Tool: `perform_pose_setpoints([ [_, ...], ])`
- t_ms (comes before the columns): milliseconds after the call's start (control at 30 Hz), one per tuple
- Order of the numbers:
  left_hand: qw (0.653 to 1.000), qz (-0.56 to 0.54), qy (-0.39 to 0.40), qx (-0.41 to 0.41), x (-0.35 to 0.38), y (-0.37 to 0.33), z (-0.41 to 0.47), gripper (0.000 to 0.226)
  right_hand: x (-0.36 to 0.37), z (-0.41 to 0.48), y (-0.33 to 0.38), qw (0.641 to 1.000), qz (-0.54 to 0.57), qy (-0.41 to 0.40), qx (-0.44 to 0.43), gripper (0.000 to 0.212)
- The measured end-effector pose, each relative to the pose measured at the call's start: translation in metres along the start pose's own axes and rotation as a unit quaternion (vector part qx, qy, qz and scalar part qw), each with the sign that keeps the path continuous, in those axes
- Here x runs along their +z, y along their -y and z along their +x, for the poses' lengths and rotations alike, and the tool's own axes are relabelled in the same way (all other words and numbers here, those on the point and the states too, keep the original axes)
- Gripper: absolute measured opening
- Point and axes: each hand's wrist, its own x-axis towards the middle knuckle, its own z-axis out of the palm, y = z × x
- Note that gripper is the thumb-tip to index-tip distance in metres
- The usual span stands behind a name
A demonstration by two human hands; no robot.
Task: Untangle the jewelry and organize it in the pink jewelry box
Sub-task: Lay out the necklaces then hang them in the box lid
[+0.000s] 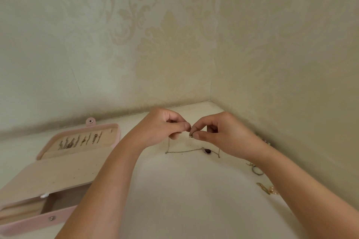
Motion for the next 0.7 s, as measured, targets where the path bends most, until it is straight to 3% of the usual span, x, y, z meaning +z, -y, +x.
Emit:
perform_pose_setpoints([
  [100,0.999,-0.019,0.035,-0.018,0.0039,-0.0033,-0.0014,0.018,0.0006,0.0001,0.0013,1.000,-0.009,0.002,-0.005,0.010],
  [267,1.000,0.007,0.016,-0.015,-0.0013,-0.0057,-0.0037,0.014,-0.0015,-0.0003,0.0020,1.000,-0.004,-0.002,-0.010,0.011],
  [567,0.994,-0.102,0.038,-0.014,0.0005,-0.0028,-0.0016,0.019,-0.0090,0.0015,0.0014,0.999,0.019,-0.033,-0.016,0.009],
  [700,0.993,-0.101,0.055,-0.024,0.0001,-0.0060,-0.0034,0.017,-0.0081,0.0006,0.0015,0.998,0.001,-0.053,-0.016,0.011],
])
